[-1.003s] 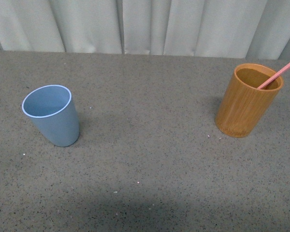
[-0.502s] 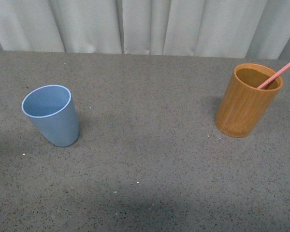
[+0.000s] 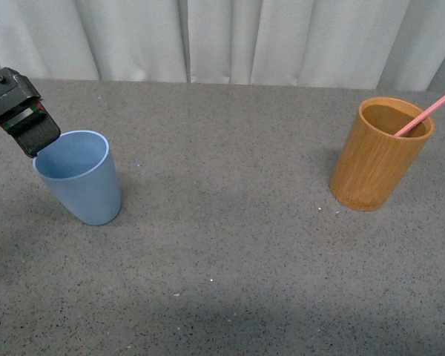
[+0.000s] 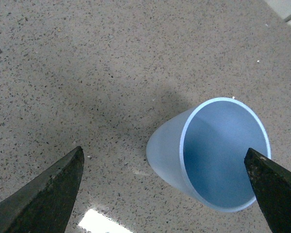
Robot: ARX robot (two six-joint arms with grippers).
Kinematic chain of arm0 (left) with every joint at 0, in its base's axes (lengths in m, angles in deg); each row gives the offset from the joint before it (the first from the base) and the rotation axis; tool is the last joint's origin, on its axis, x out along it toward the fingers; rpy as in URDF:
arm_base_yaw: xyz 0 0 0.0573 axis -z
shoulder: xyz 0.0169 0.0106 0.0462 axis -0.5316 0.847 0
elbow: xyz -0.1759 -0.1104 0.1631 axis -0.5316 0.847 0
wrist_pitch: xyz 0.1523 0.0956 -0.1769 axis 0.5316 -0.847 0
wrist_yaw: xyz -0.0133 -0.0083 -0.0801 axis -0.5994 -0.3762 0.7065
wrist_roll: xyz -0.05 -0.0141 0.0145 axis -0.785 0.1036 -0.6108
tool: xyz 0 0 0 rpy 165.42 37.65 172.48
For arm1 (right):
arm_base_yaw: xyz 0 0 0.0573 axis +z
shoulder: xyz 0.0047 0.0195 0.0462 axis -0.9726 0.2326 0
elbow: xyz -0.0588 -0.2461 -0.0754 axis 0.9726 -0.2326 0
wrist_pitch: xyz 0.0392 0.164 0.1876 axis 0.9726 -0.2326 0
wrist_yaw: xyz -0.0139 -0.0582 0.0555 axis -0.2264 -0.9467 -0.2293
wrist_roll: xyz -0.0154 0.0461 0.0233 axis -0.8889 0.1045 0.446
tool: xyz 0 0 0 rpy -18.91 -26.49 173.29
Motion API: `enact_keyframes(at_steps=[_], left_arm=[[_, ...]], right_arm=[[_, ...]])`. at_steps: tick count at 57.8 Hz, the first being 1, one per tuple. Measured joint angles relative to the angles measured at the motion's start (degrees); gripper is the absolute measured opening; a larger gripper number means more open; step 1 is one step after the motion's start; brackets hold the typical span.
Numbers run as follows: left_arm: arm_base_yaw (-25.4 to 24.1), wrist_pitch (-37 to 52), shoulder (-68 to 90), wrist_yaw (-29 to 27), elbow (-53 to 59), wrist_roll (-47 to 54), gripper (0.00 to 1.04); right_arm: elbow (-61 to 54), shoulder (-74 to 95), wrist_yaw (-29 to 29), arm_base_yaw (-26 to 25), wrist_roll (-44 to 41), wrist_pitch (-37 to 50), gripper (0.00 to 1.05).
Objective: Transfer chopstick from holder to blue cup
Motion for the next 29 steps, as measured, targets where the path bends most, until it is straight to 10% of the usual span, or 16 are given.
enact_keyframes(at_steps=[29], left_arm=[[0.79, 0.07, 5.14, -0.39, -0.76, -0.02, 0.98]], right_arm=[[0.0, 0.0, 0.0, 0.0, 0.0, 0.0, 0.95]])
